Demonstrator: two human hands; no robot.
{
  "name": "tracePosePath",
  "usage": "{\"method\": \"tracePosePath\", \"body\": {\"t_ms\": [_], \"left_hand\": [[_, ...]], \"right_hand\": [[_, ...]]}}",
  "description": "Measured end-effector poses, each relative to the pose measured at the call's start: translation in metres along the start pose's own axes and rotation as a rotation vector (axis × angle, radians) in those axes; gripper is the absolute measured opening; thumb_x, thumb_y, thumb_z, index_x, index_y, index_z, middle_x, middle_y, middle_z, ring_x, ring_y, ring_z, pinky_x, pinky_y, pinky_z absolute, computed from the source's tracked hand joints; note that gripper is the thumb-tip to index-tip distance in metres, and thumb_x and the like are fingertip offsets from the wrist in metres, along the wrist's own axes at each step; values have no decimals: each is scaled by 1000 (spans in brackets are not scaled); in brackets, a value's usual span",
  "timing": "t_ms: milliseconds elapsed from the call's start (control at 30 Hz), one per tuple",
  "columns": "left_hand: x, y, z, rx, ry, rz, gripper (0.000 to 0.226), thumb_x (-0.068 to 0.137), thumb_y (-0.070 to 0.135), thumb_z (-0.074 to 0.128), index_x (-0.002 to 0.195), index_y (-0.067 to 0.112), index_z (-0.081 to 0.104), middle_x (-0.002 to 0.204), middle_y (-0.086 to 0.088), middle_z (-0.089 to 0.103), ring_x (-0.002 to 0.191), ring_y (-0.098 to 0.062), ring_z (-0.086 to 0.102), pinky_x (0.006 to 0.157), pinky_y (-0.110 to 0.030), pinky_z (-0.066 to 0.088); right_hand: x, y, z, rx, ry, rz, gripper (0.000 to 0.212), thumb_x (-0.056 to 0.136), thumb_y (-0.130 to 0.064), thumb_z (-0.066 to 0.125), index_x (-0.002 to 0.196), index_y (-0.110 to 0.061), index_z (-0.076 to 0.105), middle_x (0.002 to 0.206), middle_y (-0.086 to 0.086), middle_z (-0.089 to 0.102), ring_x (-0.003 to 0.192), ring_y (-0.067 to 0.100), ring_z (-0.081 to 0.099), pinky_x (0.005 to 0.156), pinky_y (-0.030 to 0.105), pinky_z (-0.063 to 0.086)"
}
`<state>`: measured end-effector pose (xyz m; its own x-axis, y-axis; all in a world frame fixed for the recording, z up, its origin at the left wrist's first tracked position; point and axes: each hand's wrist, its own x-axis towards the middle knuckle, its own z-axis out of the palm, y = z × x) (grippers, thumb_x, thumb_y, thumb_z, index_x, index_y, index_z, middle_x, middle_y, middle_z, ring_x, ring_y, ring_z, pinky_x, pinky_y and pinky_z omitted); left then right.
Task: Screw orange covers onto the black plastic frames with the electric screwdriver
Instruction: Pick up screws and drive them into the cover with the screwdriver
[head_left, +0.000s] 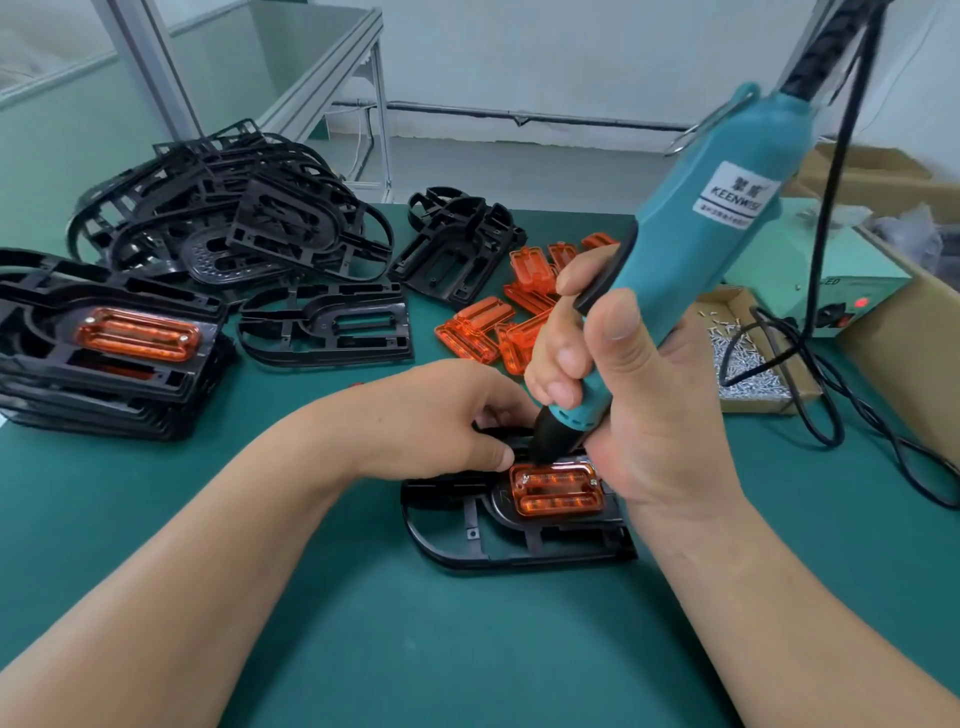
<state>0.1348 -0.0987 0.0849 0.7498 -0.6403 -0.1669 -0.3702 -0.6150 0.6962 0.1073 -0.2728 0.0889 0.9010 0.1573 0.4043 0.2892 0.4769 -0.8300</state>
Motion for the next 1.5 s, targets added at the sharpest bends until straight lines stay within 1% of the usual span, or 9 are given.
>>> {"method": "tracePosePath", "body": {"t_ms": [300, 400, 533, 867, 1000, 1167, 1333, 1400, 1500], "left_hand": [[0, -4, 1, 29, -2, -5, 37, 93, 25, 75, 87, 59, 60, 94, 26, 68, 95, 5, 64, 84, -21, 49], [2, -4, 4, 65, -13, -39, 21, 94, 37, 75, 111, 45, 66, 103, 24, 65, 99, 5, 60, 89, -20, 46], [5, -3, 8, 127, -17, -54, 35, 94, 38, 75, 128, 35, 69, 109, 19, 70, 97, 6, 62, 81, -13, 43], [8, 0, 11, 100, -28, -87, 29, 93, 37, 76, 116, 32, 60, 96, 15, 63, 83, 1, 58, 70, -18, 42], [9, 2, 10, 84, -41, -70, 25, 92, 29, 77, 112, 29, 62, 100, 11, 65, 89, -11, 60, 77, -25, 46], [10, 2, 9, 72, -54, -67, 44, 91, 28, 76, 132, 21, 59, 120, 2, 67, 110, -18, 63, 98, -41, 51], [9, -3, 8, 28, -83, -39, 20, 93, 26, 75, 93, 39, 60, 86, 16, 64, 77, 2, 57, 72, -22, 43], [7, -4, 6, -5, -121, -16, 24, 96, 23, 72, 87, 42, 60, 82, 16, 65, 75, -2, 59, 74, -24, 45], [3, -3, 1, -36, -187, 4, 19, 97, 20, 70, 106, 37, 69, 98, 10, 74, 93, -13, 69, 89, -37, 54]], "right_hand": [[1, -1, -1, -1, -7, 6, 53, 83, -49, 80, 107, -8, 57, 67, 5, 43, 52, 18, 43, 58, 32, 37], [2, -6, -7, 25, -8, -10, 48, 86, -49, 77, 106, -11, 58, 68, 2, 45, 53, 16, 44, 57, 32, 35], [6, -13, -15, 74, 37, -25, 44, 85, -51, 75, 102, -14, 58, 67, -1, 44, 52, 13, 43, 57, 31, 35], [0, -7, -11, 127, 28, -30, 43, 86, -48, 75, 102, -13, 56, 67, 0, 42, 51, 13, 42, 56, 31, 33], [-2, -3, -6, 103, -1, -15, 42, 88, -47, 74, 103, -13, 56, 67, 1, 42, 51, 13, 43, 56, 31, 34], [-4, 1, -2, 90, -19, 5, 46, 86, -48, 79, 104, -12, 56, 67, 1, 44, 51, 15, 43, 57, 31, 35], [-5, 0, -2, 68, -19, -1, 45, 86, -48, 78, 104, -12, 57, 67, 1, 45, 51, 15, 44, 57, 31, 36], [-5, -1, -2, 63, -19, -2, 46, 86, -48, 77, 104, -12, 57, 67, 1, 45, 51, 15, 44, 57, 31, 37], [-5, -3, -4, 79, -18, -13, 45, 87, -48, 75, 103, -12, 55, 67, 1, 44, 51, 14, 44, 57, 30, 36]]}}
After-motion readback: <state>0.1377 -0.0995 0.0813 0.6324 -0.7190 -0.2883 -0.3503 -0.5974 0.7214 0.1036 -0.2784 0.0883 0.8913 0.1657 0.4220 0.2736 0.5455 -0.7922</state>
